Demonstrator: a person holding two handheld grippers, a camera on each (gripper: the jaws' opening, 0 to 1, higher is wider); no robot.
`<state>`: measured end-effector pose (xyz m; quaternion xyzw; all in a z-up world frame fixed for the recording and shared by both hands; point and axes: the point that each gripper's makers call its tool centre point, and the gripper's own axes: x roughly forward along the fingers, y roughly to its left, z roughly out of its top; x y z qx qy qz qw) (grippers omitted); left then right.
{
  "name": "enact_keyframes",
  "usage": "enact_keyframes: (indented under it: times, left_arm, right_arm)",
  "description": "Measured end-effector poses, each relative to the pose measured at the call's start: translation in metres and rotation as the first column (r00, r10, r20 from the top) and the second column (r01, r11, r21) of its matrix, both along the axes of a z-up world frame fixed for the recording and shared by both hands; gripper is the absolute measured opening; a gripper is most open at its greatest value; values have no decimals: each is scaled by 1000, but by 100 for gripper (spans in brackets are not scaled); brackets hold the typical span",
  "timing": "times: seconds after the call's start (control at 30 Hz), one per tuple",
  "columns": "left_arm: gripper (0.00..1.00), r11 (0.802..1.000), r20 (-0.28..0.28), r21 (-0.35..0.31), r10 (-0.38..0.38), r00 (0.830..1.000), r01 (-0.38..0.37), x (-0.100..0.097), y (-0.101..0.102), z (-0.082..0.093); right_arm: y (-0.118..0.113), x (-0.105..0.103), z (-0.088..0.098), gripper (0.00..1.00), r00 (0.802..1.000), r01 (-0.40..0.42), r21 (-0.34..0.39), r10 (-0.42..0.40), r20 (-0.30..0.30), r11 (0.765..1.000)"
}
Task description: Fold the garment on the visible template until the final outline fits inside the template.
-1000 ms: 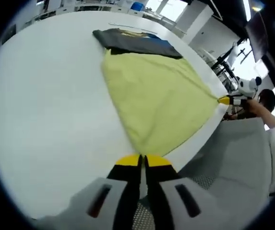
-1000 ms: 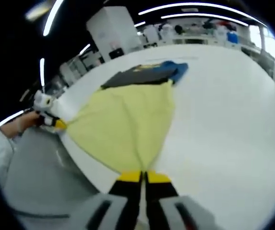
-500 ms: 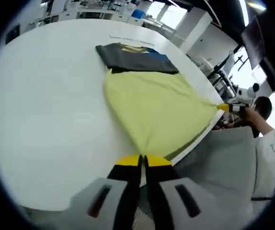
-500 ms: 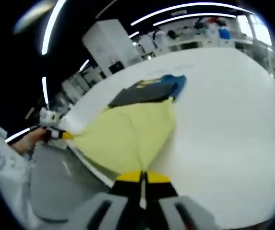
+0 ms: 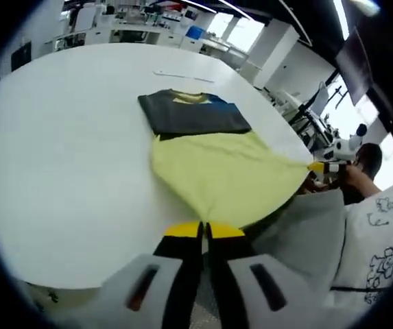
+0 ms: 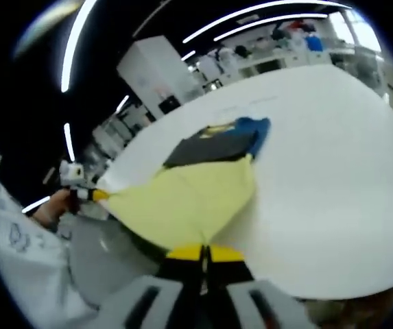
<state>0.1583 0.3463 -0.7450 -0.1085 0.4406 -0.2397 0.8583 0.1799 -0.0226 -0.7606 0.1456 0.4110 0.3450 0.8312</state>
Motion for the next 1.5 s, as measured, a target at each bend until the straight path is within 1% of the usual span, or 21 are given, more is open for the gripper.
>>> enact_keyframes:
  times: [0.17,0.33,0.4,0.43,0.47,0.63,0.77,0.87,0.93,0.97,1.0,1.03,1.17,1.23,1.27,1.3,1.33,1.37,1.4,1.43,1.5]
  left_arm:
    - [0,1000,-2,-17,15,1000,-15,-5,-1,3]
    - [0,999,1,-32,29,1000,-29,-12,-1,7]
    - [0,999,0,-36,35,999,-35,-13,0,7]
    - [0,999,4,-38,37,999,-37,-12,0,8]
    - [0,998,3,-43,43,999,-43,-12,1,8]
    - [0,996,23,-66,67,997,-65,-4,3,15]
    - [0,995,51,-80,70,996,-66,7,2,24]
    - [0,995,83,-80,71,994,-64,23,4,33]
    - [0,994,109,-86,75,991,-66,37,5,40]
    - [0,994,114,-86,75,991,-65,39,5,41]
    - [0,994,132,-88,74,989,-62,48,5,46]
    - [0,994,140,-92,76,987,-63,54,6,49]
    - [0,987,184,-141,99,978,-73,83,4,65]
    - [0,968,196,-234,139,971,-92,99,-3,78]
    - [0,950,197,-289,178,964,-116,109,-3,84]
    - [0,943,197,-307,196,961,-129,114,-3,87]
    - [0,939,209,-316,204,956,-132,121,-4,89]
    - [0,941,214,-311,206,955,-133,125,-3,89]
    - [0,939,216,-315,211,953,-136,129,-3,89]
    - [0,939,216,-316,213,953,-138,133,-4,89]
    - [0,937,221,-319,220,950,-143,144,-4,88]
  right_arm:
    - [1,-5,11,0,1000,15,30,-14,-19,999]
    - [1,-9,16,0,1000,14,33,-13,-23,999]
    - [3,-7,18,0,999,24,58,-23,-32,998]
    - [4,-6,19,0,998,38,88,-34,-49,995]
    - [3,-4,19,0,998,43,98,-37,-56,994]
    - [4,7,27,0,997,65,131,-58,-55,989]
    - [12,12,41,0,997,73,148,-68,-40,986]
    - [16,20,51,0,997,82,165,-79,-27,983]
    - [18,29,58,0,996,91,182,-90,-12,979]
    - [20,36,63,0,995,95,197,-96,-3,976]
    - [21,40,67,0,995,97,206,-99,2,974]
    - [23,48,72,0,994,99,218,-104,13,971]
    - [26,75,83,0,992,105,245,-117,37,964]
    - [28,91,88,0,991,110,259,-127,50,959]
    - [29,100,92,0,990,111,270,-130,55,956]
    - [31,106,95,0,990,107,277,-129,63,955]
    - [32,117,99,0,988,110,288,-136,73,951]
    - [33,119,100,0,988,112,292,-139,72,950]
    - [34,133,103,0,986,114,297,-145,84,948]
    - [34,136,104,0,985,114,294,-146,90,949]
    - [32,153,102,0,981,128,269,-161,104,955]
